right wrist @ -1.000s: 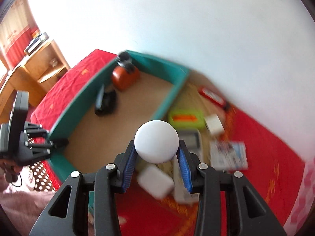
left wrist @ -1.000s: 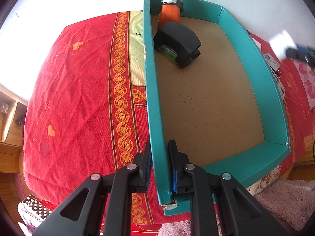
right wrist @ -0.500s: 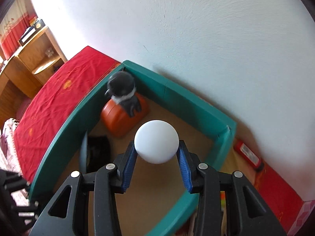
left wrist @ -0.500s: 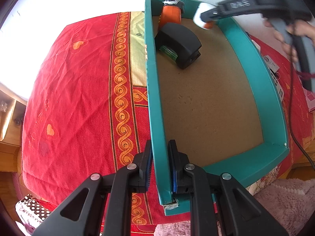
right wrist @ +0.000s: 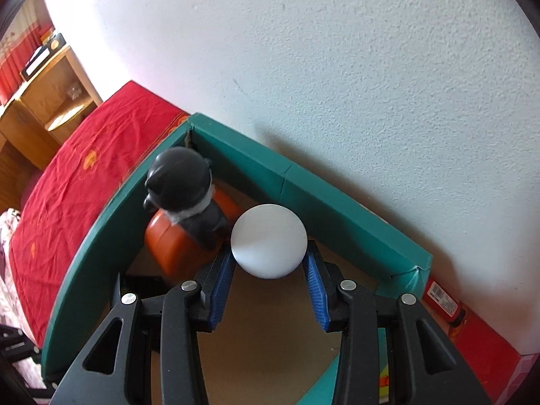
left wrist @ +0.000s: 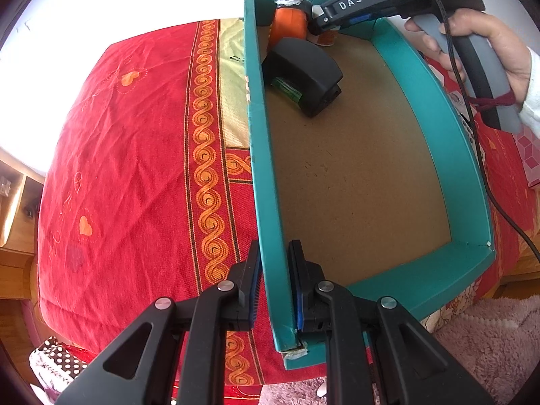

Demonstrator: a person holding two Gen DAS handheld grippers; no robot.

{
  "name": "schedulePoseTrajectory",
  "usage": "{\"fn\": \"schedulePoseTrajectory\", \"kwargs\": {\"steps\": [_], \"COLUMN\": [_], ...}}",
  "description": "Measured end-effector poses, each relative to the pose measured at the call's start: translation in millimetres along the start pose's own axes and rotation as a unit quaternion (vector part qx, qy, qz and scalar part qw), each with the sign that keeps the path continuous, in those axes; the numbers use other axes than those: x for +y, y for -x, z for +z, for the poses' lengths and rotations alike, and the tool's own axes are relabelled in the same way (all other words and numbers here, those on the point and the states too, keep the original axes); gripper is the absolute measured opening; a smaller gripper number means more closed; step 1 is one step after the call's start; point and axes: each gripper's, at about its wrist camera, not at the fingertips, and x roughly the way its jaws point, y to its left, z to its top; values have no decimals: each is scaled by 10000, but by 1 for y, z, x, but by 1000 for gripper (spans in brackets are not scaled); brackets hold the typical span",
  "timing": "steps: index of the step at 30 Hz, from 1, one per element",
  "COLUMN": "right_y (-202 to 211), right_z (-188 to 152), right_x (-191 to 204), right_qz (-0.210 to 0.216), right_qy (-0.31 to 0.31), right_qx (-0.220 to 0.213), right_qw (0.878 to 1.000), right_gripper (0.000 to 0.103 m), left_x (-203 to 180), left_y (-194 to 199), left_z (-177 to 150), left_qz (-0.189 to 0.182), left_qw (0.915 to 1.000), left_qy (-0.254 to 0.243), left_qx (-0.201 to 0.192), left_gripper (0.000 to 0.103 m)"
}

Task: Organize objects
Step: 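Carry the jar into the tray beside the figurine and release, then grasp the white earbud case with the right tool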

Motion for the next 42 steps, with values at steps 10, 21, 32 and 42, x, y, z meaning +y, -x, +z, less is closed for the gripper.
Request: {"fn": "schedulePoseTrajectory", "kwargs": {"steps": [10, 21, 32, 42], "right_y": [15, 101, 106, 89], "right_z": [-6, -79, -193, -195], "right_x": [-6, -32, -42, -28], "right_qz": [-7, 98, 486, 375], "right_qy": [-194, -470, -430, 880], "right_qx": [-241, -579, 108, 455], "right_qw": [9995, 9972, 9978, 9944], "right_gripper": [52, 53, 53, 53], "left_x": [2, 5, 4, 3], "left_y": [0, 0, 0, -1], "left_z": [0, -4, -3, 0], "left_qz": [-36, -47, -45, -31], "left_qw": [10000, 10000, 10000, 10000], "left_qy": [33, 20, -17, -39], "left_qx": [-13, -52, -26, 1], "left_gripper": [14, 14, 15, 15]}}
